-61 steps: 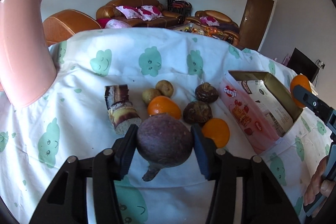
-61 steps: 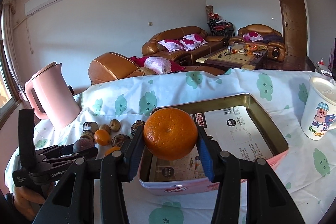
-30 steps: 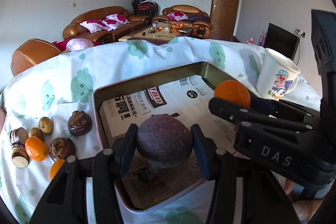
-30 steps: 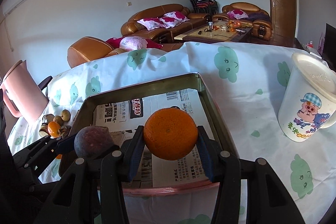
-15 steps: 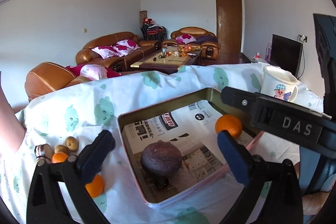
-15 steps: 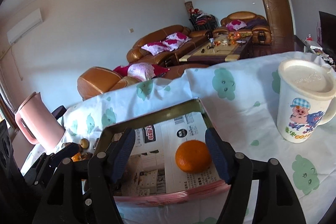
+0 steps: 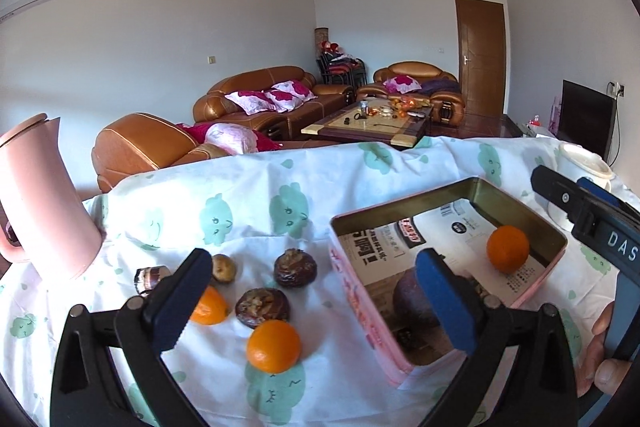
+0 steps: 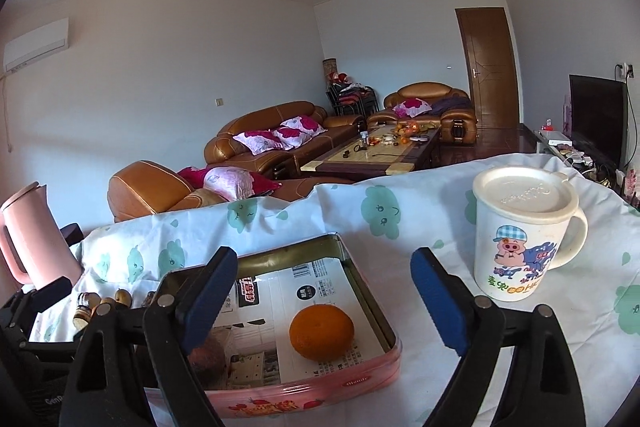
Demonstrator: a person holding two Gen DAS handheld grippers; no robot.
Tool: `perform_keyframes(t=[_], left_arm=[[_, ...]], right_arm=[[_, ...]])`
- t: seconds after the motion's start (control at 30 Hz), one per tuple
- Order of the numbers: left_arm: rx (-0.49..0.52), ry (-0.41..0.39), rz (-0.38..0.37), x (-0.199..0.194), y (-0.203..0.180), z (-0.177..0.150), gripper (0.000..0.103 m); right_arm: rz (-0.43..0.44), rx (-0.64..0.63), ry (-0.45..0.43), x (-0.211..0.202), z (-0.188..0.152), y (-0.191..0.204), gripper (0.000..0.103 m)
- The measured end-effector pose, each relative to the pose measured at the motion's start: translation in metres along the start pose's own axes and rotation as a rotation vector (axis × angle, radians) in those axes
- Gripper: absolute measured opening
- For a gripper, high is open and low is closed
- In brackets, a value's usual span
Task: Organize fruits
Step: 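Lift both grippers away from the tin tray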
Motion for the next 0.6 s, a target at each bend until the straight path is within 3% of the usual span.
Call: perform_keyframes(t=[0.33, 0.6], left_arm=[[-0.017, 0.037, 0.067, 0.0, 0.049, -0.013, 0.103], [-0.117, 0.069, 0.15, 0.002, 0.115, -0.017, 0.103]], right_arm=[[-0.012, -0.024, 0.0, -0.013, -0.007, 0.014, 0.09], [0.032, -0.058, 0.012, -0.034, -0.017, 0.05, 0.089]])
Point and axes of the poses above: each gripper's, at about its wrist camera, not at the fingertips, and x roughly the way its jaws point, y to its left, z to its top, the point moved 2 cm from there along x, roughly the way its jaws point, and after that the axes turned 13 degrees about -y, right-handed, at the moved point
